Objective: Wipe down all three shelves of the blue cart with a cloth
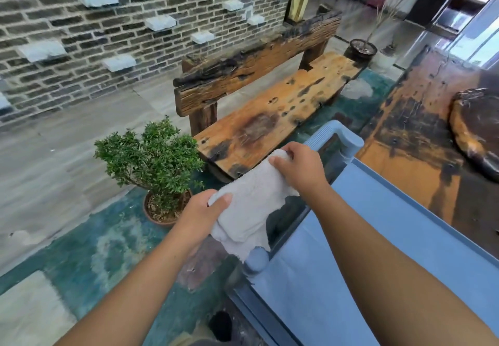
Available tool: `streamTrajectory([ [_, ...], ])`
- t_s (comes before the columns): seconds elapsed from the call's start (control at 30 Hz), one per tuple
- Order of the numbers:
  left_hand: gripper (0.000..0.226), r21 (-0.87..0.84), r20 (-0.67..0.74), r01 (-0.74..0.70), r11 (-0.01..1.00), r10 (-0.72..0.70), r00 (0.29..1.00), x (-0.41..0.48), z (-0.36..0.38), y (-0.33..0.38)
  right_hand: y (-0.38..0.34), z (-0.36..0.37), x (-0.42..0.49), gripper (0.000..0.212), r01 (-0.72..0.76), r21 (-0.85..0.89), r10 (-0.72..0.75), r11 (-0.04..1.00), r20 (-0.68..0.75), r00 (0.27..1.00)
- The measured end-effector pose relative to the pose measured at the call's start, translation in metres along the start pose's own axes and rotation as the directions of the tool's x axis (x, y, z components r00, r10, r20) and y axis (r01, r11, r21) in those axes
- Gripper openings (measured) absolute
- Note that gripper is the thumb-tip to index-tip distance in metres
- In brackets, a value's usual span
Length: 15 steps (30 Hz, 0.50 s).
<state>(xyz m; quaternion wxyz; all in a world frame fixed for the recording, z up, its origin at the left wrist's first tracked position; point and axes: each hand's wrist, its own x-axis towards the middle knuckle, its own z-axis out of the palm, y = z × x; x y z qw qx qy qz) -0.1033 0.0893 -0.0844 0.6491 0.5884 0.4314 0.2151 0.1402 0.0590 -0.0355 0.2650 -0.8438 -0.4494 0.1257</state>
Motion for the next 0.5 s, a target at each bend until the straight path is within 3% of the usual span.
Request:
streamTrajectory([
  [0.1, 0.069, -0.028, -0.020, 0.061, 0.998, -0.062, 0.998, 0.007, 0.004, -0.007, 0.008, 0.007, 0.001, 0.032, -0.017, -0.037, 0.014, 0.999, -0.078, 0.997],
  [0.2, 0.061, 0.025, 0.044, 0.129, 0.991, -0.130, 0.991, 0.010, 0.004, -0.017, 0.012, 0.016, -0.003, 0.032, -0.025, -0.003, 0.024, 1.000, -0.121, 0.992],
  [0.3, 0.051, -0.057, 0.099, 0.178, 0.982, -0.172, 0.980, 0.013, 0.003, -0.026, 0.011, 0.019, -0.002, 0.029, -0.030, 0.021, 0.033, 0.999, -0.142, 0.989],
  [0.4, 0.043, -0.019, 0.077, 0.207, 0.978, -0.205, 0.976, 0.013, 0.002, -0.024, 0.007, 0.011, -0.005, 0.022, -0.024, 0.159, 0.045, 0.987, -0.131, 0.990],
  [0.5, 0.020, -0.016, -0.025, 0.229, 0.973, -0.229, 0.973, 0.015, -0.004, -0.010, 0.016, -0.011, -0.018, 0.015, -0.049, 0.323, 0.106, 0.945, -0.162, 0.981],
])
